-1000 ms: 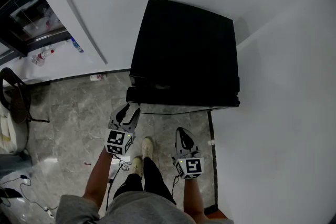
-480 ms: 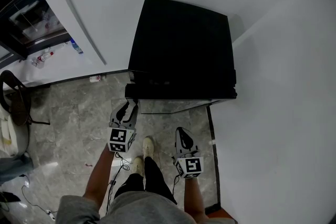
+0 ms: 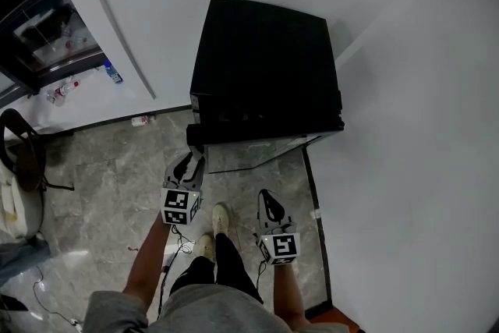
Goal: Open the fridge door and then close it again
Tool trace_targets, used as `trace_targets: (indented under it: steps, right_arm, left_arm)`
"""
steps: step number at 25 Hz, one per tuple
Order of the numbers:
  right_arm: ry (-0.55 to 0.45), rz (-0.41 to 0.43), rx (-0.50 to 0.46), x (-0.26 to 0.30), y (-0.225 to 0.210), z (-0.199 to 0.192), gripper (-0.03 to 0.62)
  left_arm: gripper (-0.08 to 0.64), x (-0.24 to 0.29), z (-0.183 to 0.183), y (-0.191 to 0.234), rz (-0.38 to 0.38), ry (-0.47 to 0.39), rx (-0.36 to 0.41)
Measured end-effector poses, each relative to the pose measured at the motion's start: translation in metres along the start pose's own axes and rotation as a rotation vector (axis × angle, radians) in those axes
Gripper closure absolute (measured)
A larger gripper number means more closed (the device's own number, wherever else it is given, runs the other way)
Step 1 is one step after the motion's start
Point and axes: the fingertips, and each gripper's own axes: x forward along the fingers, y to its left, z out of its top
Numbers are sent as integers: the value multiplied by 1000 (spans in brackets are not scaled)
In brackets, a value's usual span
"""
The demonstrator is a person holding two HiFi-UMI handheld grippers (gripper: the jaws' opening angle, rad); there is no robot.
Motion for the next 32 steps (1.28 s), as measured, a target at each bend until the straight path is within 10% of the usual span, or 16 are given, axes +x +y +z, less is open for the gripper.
trace_targets:
  steps: [32]
  right_arm:
    - [-54, -154, 18, -119, 33, -21, 568]
  left_arm:
    - [431, -69, -36, -68, -106, 17, 67]
